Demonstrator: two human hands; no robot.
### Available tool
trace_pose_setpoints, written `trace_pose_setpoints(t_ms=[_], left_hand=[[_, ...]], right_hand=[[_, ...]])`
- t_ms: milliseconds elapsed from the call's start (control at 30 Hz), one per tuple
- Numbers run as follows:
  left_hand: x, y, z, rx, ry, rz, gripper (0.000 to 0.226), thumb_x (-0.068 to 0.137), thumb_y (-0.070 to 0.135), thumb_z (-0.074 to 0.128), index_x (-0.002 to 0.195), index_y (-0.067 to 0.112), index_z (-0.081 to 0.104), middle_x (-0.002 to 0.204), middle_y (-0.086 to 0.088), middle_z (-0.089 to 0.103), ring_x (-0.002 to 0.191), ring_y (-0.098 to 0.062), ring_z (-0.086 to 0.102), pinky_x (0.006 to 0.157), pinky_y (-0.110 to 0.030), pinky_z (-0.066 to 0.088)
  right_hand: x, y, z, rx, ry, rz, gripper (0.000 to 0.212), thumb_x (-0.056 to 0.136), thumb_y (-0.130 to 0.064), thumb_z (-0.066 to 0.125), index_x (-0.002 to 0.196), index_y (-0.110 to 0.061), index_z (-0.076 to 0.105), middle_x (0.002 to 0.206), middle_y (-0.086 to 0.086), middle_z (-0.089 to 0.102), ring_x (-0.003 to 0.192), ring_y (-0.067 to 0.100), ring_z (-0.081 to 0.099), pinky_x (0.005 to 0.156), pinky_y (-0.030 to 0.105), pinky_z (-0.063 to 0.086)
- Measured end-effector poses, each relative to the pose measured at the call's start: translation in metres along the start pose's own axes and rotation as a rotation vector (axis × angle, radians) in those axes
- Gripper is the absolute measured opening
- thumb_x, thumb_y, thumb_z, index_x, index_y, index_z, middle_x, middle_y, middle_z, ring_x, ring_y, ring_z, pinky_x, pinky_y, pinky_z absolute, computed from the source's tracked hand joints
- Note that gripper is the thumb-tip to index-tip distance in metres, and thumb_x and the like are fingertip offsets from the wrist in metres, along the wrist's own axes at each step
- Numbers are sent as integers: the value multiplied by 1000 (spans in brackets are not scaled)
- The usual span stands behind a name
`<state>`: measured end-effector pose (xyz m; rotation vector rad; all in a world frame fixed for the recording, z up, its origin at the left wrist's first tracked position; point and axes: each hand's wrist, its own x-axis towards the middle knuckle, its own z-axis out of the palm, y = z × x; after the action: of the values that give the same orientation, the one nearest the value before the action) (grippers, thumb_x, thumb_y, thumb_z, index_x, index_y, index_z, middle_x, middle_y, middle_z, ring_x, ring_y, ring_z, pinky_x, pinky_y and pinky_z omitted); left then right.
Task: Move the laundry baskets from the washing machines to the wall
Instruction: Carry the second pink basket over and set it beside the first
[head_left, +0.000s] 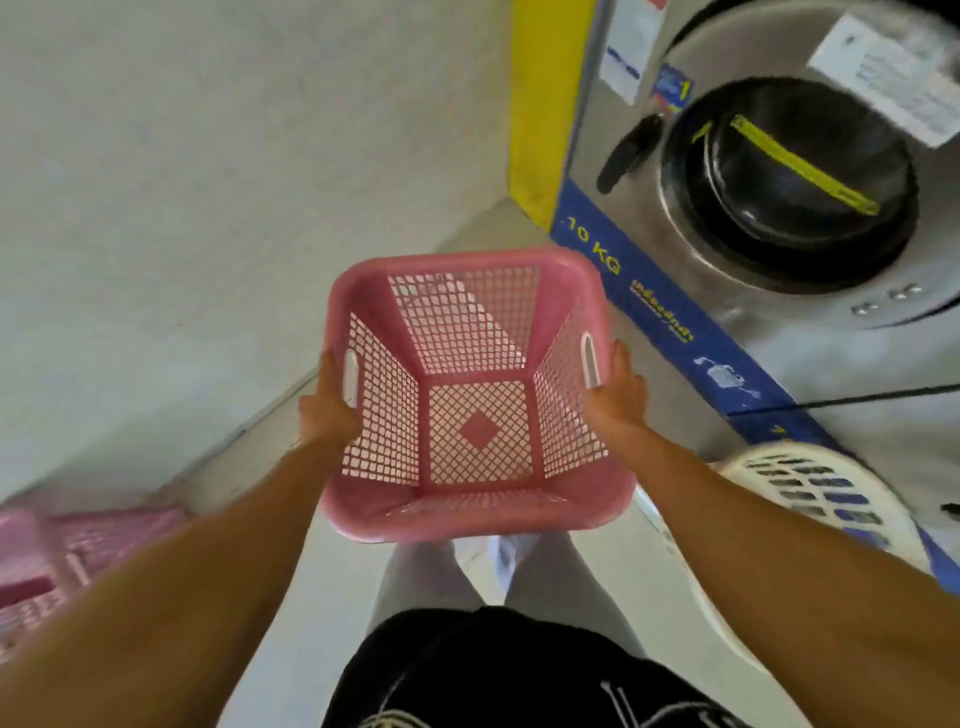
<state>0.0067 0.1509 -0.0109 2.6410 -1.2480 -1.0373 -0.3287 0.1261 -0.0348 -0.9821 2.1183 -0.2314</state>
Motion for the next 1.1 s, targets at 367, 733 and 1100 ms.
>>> trace_pose_setpoints(t_ms=[367, 733, 1100], left_hand=[[-4, -167, -43, -268, 217, -212, 111, 70, -3, 58, 149, 52, 3, 133, -20, 57, 103, -42, 64, 73, -44, 61], [12, -319, -88, -397, 286, -568, 46, 76, -3, 71, 116, 6, 50, 99, -13, 65, 87, -31, 66, 75, -43, 60], [68, -458, -104, -507, 369, -756, 35, 79, -6, 66, 113, 0, 60, 89, -7, 61, 82, -23, 63, 74, -32, 60]], right_hand=[[-44, -129, 102, -183, -186, -387, 61, 87, 2, 49, 142, -24, 42, 105, 10, 64, 62, 18, 58, 42, 17, 40], [-145, -192, 239, -211, -291, -512, 51, 95, -10, 49, 140, -34, 44, 101, 4, 66, 72, 23, 70, 44, 32, 58], [-176, -221, 403, -183, -333, -171, 39, 80, 4, 60, 115, -11, 64, 93, 5, 67, 78, 26, 68, 66, 32, 56]])
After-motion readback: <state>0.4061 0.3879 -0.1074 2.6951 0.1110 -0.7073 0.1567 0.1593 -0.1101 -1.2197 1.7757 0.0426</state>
